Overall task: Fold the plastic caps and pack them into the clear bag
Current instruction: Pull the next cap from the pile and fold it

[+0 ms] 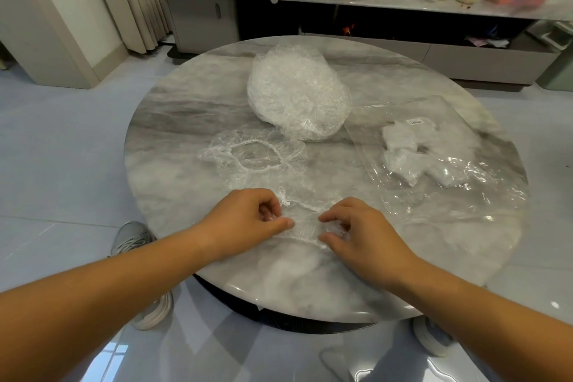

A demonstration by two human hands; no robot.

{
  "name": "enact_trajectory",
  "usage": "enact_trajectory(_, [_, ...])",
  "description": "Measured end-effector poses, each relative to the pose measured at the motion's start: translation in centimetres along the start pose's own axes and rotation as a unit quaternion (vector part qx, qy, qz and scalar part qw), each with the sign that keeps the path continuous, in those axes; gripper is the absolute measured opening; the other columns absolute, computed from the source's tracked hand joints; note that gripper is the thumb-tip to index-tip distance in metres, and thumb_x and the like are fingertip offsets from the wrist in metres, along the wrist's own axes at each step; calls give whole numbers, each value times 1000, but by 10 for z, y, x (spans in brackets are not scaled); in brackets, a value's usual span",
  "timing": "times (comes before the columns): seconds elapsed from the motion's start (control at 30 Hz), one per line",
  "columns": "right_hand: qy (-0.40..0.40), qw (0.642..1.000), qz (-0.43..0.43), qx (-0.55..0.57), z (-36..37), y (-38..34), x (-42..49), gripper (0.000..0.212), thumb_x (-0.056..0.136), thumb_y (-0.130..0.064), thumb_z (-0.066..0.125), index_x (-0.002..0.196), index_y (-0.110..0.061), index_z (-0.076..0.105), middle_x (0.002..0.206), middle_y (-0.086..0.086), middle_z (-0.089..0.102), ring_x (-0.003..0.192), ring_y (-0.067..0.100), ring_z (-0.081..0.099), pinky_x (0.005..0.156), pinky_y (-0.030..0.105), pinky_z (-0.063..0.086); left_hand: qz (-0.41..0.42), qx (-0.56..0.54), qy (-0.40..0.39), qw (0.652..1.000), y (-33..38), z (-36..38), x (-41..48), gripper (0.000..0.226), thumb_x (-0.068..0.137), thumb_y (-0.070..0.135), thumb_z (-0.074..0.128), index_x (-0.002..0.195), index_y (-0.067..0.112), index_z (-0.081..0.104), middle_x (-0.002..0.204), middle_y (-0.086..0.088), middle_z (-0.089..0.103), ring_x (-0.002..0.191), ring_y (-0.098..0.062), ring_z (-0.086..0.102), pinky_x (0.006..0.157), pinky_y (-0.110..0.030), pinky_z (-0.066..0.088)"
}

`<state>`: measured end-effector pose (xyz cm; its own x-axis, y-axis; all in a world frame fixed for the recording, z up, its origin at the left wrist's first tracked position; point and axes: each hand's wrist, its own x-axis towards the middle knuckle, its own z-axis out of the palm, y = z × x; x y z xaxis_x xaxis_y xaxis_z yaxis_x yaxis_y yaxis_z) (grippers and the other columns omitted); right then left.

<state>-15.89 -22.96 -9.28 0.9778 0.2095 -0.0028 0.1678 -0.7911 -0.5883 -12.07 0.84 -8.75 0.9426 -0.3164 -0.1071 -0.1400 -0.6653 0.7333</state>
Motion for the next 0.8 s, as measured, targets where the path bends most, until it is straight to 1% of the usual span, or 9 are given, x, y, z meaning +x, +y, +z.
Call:
enact_trajectory(0.1, [3, 998, -23, -61, 1, -3, 1, 24, 92, -36, 70, 116, -30, 71, 118, -17, 49, 101, 2, 51, 86, 21, 46, 10, 42, 41, 998, 1, 0, 3, 26, 78, 44, 81, 92, 31, 64, 89, 9, 60, 72, -3, 56, 70, -20, 48])
enact_trajectory(0.17, [11, 996, -32, -88, 0, -2, 3, 25, 90, -37, 72, 114, -30, 72, 122, -13, 48, 113, 8, 47, 92, 24, 43, 12, 65, 60, 996, -1, 0, 4, 32, 78, 41, 82, 100, 32, 61, 96, 11, 52, 78, -4, 54, 74, -20, 45])
enact_trajectory(0.3, [3, 997, 4, -82, -4, -3, 10, 27, 83, -41, 79, 108, -32, 73, 123, -11, 47, 121, 14, 42, 106, 34, 37, 25, 77, 81, 993, -3, 1, 2, 47, 78, 35, 83, 119, 32, 58, 108, 13, 45, 95, -4, 50, 90, -23, 46])
enact_trajectory(0.43, [-7, 999, 35, 5, -14, -11, 26, 27, 80, -40, 82, 103, -35, 68, 124, -16, 44, 126, 10, 35, 108, 29, 31, 29, 111, 106, 988, -1, 1, 3, 73, 76, 41, 83, 139, 32, 47, 127, 12, 38, 121, -8, 36, 105, -21, 26])
enact_trajectory(0.5, [8, 997, 51, 63, -16, -16, 38, 32, 81, -38, 82, 108, -32, 66, 124, -14, 50, 123, 7, 43, 99, 24, 34, 12, 100, 86, 991, 0, 1, 5, 83, 76, 45, 82, 146, 33, 40, 137, 12, 36, 131, -9, 32, 108, -21, 19])
enact_trajectory(0.57, [8, 991, 76, 110, -15, -19, 49, 42, 83, -37, 81, 120, -27, 63, 121, -13, 57, 116, 5, 52, 94, 21, 40, -1, 80, 69, 994, -1, 1, 5, 87, 75, 48, 82, 148, 34, 36, 142, 12, 39, 135, -10, 33, 112, -26, 22])
enact_trajectory(0.63, [1, 983, 96, 154, -11, -20, 58, 48, 84, -33, 82, 126, -21, 62, 115, -8, 65, 107, 8, 62, 94, 27, 50, -1, 80, 61, 995, -2, 1, 5, 86, 75, 50, 81, 147, 35, 37, 140, 13, 42, 134, -11, 34, 113, -28, 23])
enact_trajectory(0.7, [-3, 973, 114, 201, -10, -20, 63, 42, 85, -28, 82, 121, -19, 65, 101, 2, 72, 91, 13, 69, 88, 31, 57, 3, 85, 57, 995, -2, 2, 5, 84, 75, 51, 80, 146, 35, 38, 139, 14, 41, 133, -10, 32, 112, -27, 22])
enact_trajectory(0.8, [2, 970, 103, 222, -11, -24, 63, 22, 85, -21, 82, 105, -18, 72, 90, 7, 73, 74, 10, 68, 70, 21, 55, 6, 82, 54, 995, -5, 2, 6, 84, 76, 52, 80, 147, 35, 39, 137, 14, 37, 132, -9, 28, 112, -25, 22])
